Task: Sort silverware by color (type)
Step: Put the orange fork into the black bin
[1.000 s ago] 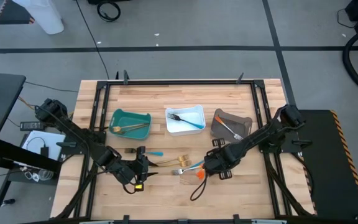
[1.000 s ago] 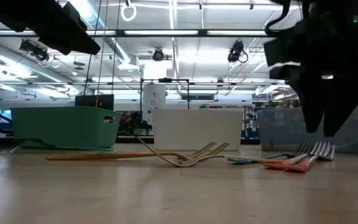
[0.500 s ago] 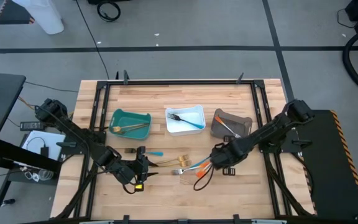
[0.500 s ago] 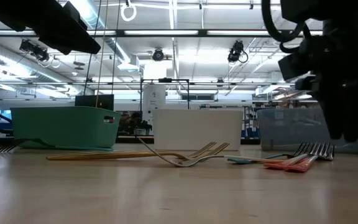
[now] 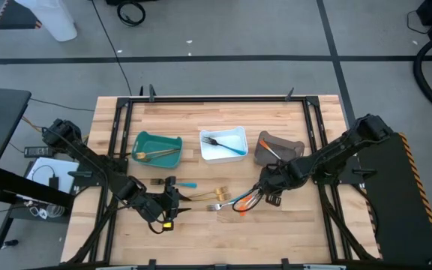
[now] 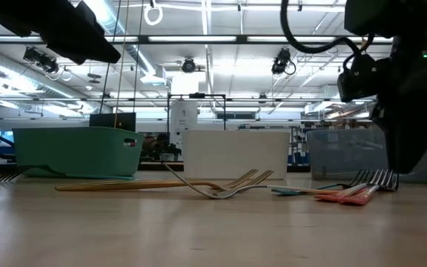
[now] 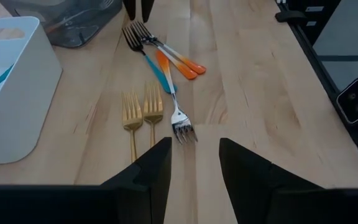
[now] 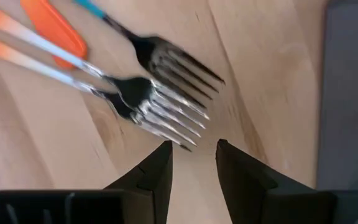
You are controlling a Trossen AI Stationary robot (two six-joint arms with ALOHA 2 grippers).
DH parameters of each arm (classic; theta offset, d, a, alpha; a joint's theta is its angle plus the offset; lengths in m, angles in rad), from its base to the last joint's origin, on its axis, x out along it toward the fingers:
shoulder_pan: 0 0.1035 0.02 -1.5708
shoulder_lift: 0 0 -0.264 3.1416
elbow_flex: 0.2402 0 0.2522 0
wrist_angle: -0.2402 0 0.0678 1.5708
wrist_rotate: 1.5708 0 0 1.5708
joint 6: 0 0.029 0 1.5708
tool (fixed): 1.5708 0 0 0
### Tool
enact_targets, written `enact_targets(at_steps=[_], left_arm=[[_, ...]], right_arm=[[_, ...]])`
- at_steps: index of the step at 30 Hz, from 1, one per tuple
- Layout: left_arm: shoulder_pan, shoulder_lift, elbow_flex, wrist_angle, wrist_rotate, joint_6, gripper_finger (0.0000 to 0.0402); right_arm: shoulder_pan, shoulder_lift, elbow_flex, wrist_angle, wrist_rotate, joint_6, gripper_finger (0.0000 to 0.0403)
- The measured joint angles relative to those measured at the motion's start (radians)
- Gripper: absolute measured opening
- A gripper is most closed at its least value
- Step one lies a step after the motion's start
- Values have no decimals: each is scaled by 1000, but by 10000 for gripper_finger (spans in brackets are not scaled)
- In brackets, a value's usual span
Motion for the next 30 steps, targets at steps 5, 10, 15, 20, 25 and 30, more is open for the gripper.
enact_targets(at_steps=[5, 10, 15, 20, 25, 30], left_arm=[[0, 0, 0, 1, 0, 1, 144], [0, 0, 0, 2, 0, 2, 144], [0, 0, 0, 2, 0, 2, 144], [0, 0, 0, 1, 0, 1, 144], [0, 0, 0, 1, 0, 1, 144], [0, 0, 0, 1, 0, 1, 144]], right_arm=[[-3, 11, -6, 6, -5, 22, 129], [0, -1, -6, -41, -30, 26, 129], [1, -23, -6, 11, 55, 26, 129], [5, -27, -5, 51, 97, 23, 129], [37, -25, -5, 53, 110, 45, 129], [69, -25, -5, 73, 127, 58, 129]])
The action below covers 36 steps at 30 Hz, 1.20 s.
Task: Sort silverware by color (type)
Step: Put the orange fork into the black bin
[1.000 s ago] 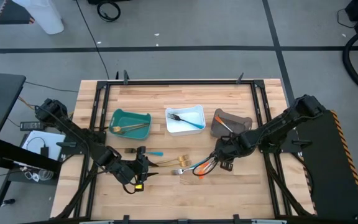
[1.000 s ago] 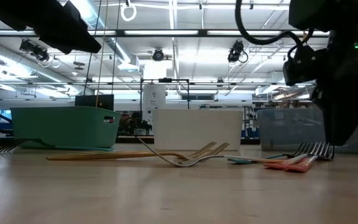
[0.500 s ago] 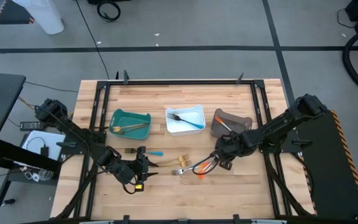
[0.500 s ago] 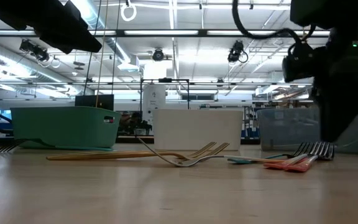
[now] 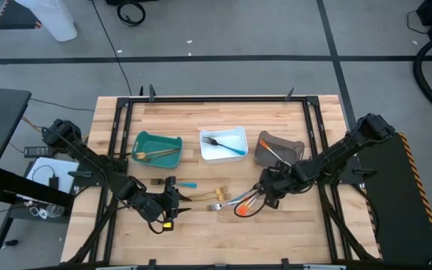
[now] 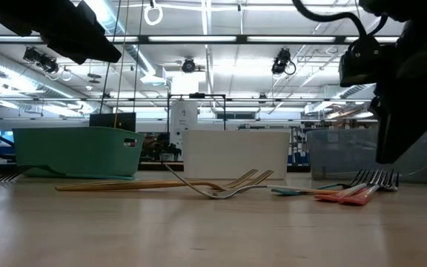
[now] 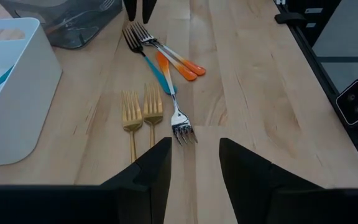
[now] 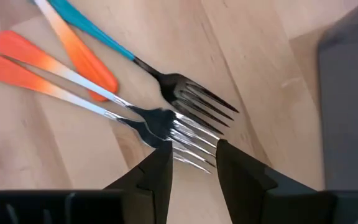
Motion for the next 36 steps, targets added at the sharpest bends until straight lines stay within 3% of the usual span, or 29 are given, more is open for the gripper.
enact_targets(at_steps=[6, 20, 36], left_arm=[[0, 0, 0, 0, 0, 0, 144], [0, 0, 0, 0, 0, -1, 144], [0, 0, 0, -1, 0, 0, 144]], right_arm=[[28, 0, 0, 8, 42, 46, 129], [44, 0, 0, 14, -44, 134, 129], [64, 1, -31, 34, -53, 200, 128]])
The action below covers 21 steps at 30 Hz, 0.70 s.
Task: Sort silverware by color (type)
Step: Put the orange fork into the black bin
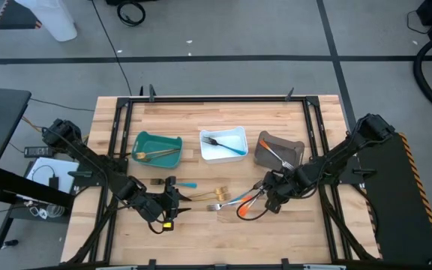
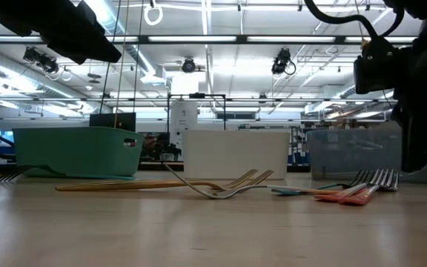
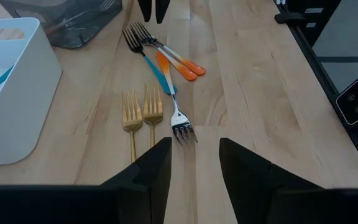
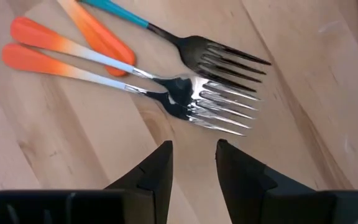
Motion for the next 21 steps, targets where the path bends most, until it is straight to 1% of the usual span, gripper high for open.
enact_targets(at_steps=[4, 8, 13, 15, 18, 21], left_arm=[[0, 0, 0, 0, 0, 0, 144], [0, 0, 0, 0, 0, 0, 144], [0, 0, 0, 18, 0, 0, 144], [0, 0, 0, 51, 0, -2, 144], [0, 0, 0, 110, 0, -3, 144], [0, 0, 0, 139, 0, -21, 144]], right_arm=[[-1, 0, -1, 11, 1, -12, 128], [16, 0, -1, 130, 6, -137, 128], [39, 3, -1, 215, 92, -317, 128], [44, 12, -1, 237, 103, -386, 128], [40, 38, -1, 259, 104, -449, 128], [25, 70, 0, 268, 101, -472, 128]])
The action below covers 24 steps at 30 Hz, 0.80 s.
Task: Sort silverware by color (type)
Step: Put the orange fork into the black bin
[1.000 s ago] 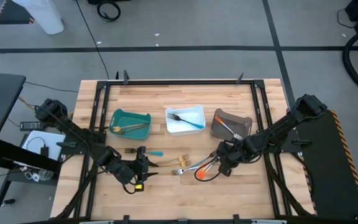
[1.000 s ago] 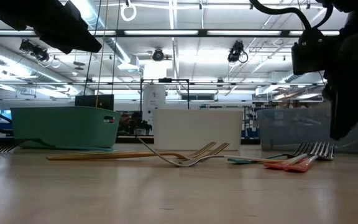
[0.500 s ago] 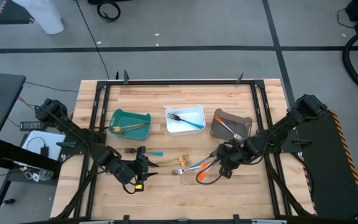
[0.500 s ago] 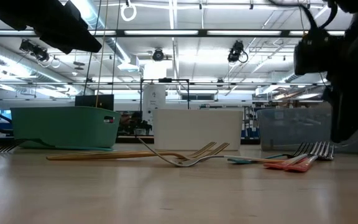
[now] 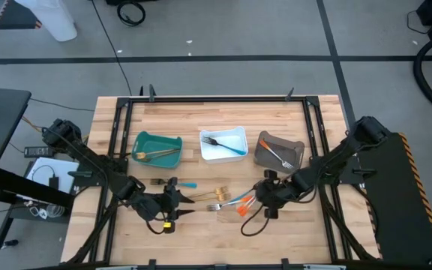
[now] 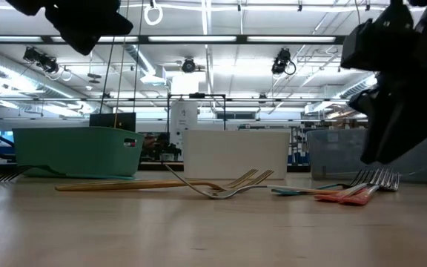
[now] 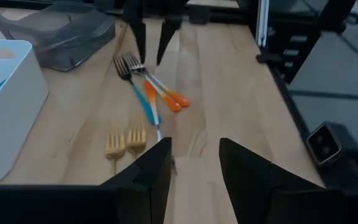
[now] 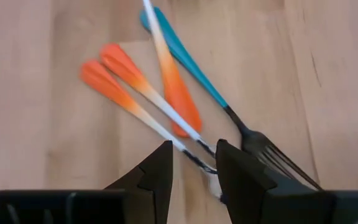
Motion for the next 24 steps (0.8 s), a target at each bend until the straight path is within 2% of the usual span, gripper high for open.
enact_targets(at_steps=[3, 9, 14, 24], left_arm=[[0, 0, 0, 15, 0, -45, 144], [0, 0, 0, 38, 0, -41, 144], [1, 0, 0, 38, 0, -40, 144], [2, 0, 0, 23, 0, -38, 144]], right_arm=[[-13, 40, 17, -12, 0, -28, 128], [-54, 115, 63, -23, -18, -106, 128], [-76, 129, 76, -59, -62, -124, 123], [-88, 128, 79, -113, -129, -144, 56]])
